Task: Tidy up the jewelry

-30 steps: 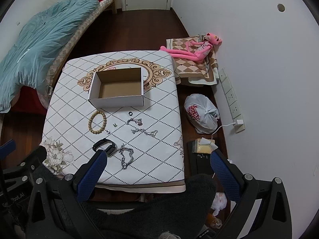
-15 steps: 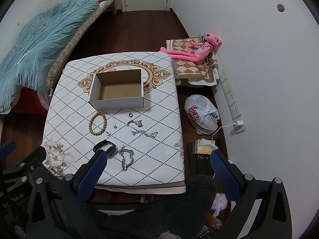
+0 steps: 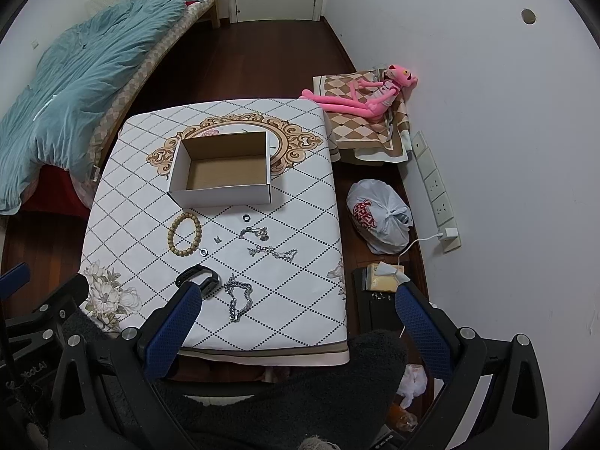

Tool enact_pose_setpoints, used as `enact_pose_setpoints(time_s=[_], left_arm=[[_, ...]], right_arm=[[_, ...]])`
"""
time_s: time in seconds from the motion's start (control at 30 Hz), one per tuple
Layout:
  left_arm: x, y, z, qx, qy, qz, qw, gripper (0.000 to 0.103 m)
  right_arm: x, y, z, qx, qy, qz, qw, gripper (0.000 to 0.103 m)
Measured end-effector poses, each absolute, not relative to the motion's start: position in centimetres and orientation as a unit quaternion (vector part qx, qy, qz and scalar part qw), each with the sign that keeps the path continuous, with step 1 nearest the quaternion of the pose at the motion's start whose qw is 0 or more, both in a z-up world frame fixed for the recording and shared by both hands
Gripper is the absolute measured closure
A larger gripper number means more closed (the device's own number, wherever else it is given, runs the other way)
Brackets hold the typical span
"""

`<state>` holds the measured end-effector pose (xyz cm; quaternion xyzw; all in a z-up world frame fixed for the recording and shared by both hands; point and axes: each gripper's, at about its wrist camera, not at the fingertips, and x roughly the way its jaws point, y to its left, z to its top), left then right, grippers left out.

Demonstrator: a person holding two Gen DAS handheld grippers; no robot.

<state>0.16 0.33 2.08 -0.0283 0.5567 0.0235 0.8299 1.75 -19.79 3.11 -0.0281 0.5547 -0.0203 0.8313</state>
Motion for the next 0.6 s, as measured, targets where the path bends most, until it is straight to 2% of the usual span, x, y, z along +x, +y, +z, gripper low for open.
enact_pose_setpoints(time_s=[0.37, 0.6], left_arm=[[1.0, 0.5, 1.3, -0.028, 0.560, 0.026, 0.828, 0.000], [3.4, 1.3, -4.3, 0.000, 0.576, 0.054, 0.816, 0.000]], right_arm=[[2.0, -20.1, 2.6, -0.023, 0.551, -0.027, 0.834, 0.000], [4.6, -20.4, -4.3, -0.011, 0.594, -0.032, 0.804, 0.000]])
